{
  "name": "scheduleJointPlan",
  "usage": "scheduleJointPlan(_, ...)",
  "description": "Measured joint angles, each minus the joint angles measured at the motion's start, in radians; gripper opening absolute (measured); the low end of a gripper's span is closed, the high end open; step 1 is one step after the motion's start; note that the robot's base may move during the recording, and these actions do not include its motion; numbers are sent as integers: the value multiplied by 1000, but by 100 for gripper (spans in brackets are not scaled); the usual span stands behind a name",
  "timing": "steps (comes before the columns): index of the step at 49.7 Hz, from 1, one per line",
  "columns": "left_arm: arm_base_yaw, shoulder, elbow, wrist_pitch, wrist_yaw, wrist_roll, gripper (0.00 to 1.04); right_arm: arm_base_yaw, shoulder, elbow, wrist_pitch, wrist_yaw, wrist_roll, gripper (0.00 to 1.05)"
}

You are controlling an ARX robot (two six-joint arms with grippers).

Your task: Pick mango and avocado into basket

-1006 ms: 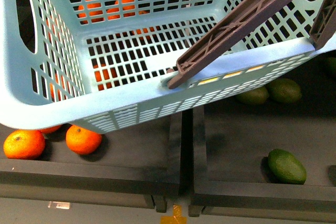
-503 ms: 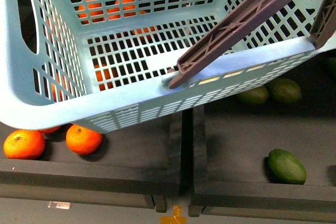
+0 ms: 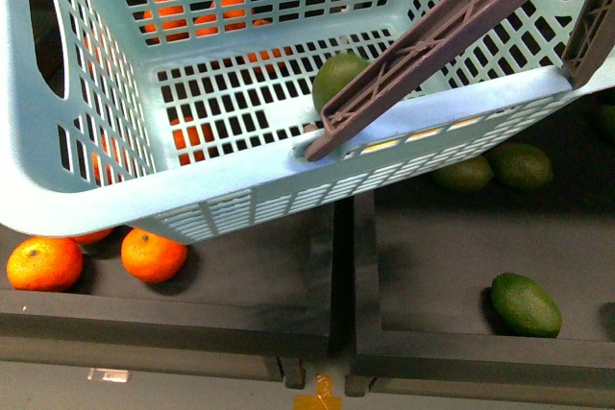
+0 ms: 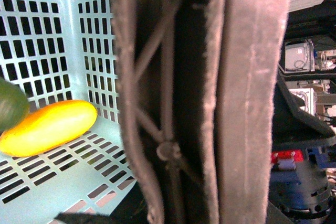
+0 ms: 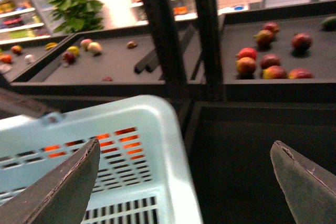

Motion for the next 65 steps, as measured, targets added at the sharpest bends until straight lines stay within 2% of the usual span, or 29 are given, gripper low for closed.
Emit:
scheduleJointPlan(4, 0, 0, 0, 0, 0, 0, 15, -13, -9, -1, 2, 48, -16, 95)
scheduleJointPlan(7, 0, 0, 0, 0, 0, -1, 15, -8, -32, -41, 39, 180, -73, 85)
scheduleJointPlan(11, -3, 0, 0, 0, 4, -1, 15, -9, -74, -119, 80, 235, -111, 74)
scheduleJointPlan(20, -3, 0, 0, 0, 4, -1, 15, -18, -186, -310, 157, 232, -144, 49)
scheduleJointPlan(23, -3, 0, 0, 0, 1, 2, 15, -24, -235, -392, 185, 225, -152, 35)
scheduleJointPlan(27, -3, 0, 0, 0, 2, 0, 15, -31, -270, -451, 202, 222, -158, 24)
scheduleJointPlan(29, -3, 0, 0, 0, 2, 0, 15, -37, -301, -495, 212, 220, -158, 15)
scheduleJointPlan(32, -3, 0, 0, 0, 2, 0, 15, -67, -352, -558, 224, 170, -161, 2)
scheduleJointPlan(47, -2, 0, 0, 0, 6, -1, 15, -87, -544, -739, 211, 168, -164, 2)
scheduleJointPlan(65, -2, 0, 0, 0, 2, 0, 15, -87, -795, -860, 80, 168, -164, 2)
